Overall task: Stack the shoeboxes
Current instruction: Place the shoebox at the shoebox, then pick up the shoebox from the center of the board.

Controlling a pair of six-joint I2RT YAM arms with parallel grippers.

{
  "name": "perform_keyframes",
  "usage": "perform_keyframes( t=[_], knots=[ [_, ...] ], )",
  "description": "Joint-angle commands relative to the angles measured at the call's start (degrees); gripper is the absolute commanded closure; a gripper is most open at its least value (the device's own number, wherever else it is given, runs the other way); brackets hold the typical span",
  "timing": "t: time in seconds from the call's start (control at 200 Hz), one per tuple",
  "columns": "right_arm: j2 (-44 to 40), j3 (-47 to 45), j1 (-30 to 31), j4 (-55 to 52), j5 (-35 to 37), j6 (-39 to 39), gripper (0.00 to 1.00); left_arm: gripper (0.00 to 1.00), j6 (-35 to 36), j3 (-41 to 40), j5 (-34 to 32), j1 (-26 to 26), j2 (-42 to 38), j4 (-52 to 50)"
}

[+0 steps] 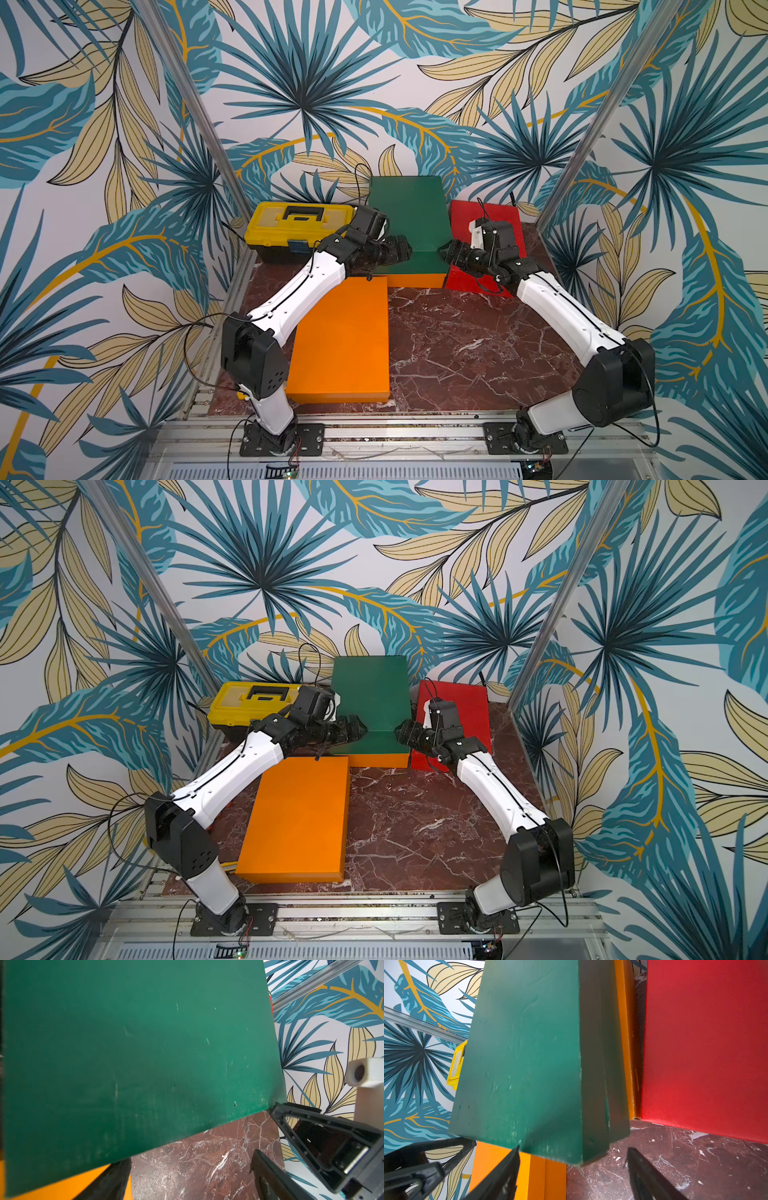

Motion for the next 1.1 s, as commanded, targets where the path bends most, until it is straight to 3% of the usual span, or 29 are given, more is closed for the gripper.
perform_keyframes(
  t=[0.0,0.165,0.366,0.716,1.097],
  knots=[
    [1.11,0.33,0.29,-0.41,0.32,-0.99,0.19,0.09,1.79,3.87,0.65,1.15,1.18,0.51],
    [0.02,0.12,0.57,-2.21,0.36,-1.43,0.19,0.09,1.41,3.98,1.46,1.30,0.20,0.51],
    [-5.70,-4.04,3.95,-4.75,2.98,-1.70,0.17,0.08,0.36,-2.21,-0.33,1.20,-8.89,0.42],
    [-14.43,-14.97,20.22,-5.51,12.36,3.45,0.17,0.04,-0.28,-18.53,-12.95,1.97,-28.88,-8.45],
    [-10.05,-17.50,37.79,-0.25,17.04,8.63,0.17,0.00,-1.67,-31.07,-10.89,9.56,-38.87,-13.90]
  ],
)
